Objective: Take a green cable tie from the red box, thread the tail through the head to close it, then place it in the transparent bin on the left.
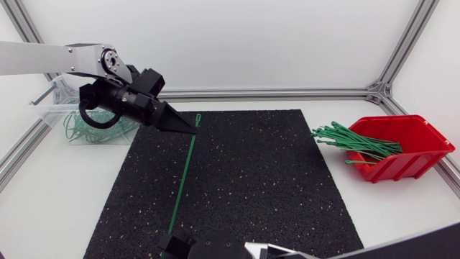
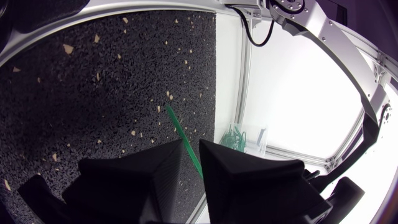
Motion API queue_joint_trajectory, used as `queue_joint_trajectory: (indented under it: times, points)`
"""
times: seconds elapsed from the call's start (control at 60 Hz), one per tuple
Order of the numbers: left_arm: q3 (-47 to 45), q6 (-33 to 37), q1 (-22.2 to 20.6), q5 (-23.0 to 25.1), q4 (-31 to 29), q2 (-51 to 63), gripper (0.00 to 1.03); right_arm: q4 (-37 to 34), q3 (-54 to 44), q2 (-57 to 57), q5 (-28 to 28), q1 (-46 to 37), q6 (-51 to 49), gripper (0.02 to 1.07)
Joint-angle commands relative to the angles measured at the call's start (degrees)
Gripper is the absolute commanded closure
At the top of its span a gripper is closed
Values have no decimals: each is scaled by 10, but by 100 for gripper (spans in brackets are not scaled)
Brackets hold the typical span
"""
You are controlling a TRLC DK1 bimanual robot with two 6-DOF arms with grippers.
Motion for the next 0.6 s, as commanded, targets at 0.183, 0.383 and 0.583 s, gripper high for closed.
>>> queue_joint_trajectory:
  times: [0.183,0.383,0.583]
  points:
    - [-15,20,-12,2,-8,8,100,15,4,14,-14,-1,-3,90]
    - [-16,20,-7,1,-8,4,100,8,-7,-3,-16,-7,-11,88]
    - [-15,20,-6,1,-11,0,100,2,-13,-13,-11,-14,-14,51]
